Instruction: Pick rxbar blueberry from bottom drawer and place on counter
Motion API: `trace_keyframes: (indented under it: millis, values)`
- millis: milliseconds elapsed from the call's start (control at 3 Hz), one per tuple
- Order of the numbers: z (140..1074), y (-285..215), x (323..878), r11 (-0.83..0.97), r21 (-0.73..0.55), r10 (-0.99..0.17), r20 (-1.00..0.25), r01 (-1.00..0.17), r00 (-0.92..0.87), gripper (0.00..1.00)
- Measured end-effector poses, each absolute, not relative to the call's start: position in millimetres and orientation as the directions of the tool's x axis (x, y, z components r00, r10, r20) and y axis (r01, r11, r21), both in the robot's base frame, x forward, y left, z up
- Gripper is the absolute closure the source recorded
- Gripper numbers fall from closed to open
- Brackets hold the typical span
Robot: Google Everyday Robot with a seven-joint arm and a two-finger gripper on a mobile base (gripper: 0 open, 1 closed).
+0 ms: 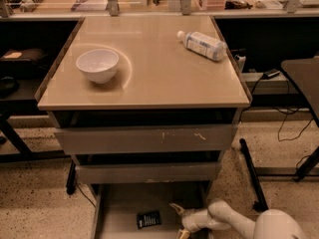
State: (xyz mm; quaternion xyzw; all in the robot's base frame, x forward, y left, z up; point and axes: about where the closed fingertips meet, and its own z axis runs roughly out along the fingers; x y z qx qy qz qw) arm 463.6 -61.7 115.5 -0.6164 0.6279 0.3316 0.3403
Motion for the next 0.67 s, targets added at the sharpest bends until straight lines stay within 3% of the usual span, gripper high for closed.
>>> trace_keyframes:
  millis: [667]
  values:
    - [118,-45,495,0.085,-0.081,-0.525,-0.851,-0.993,0.025,0.0]
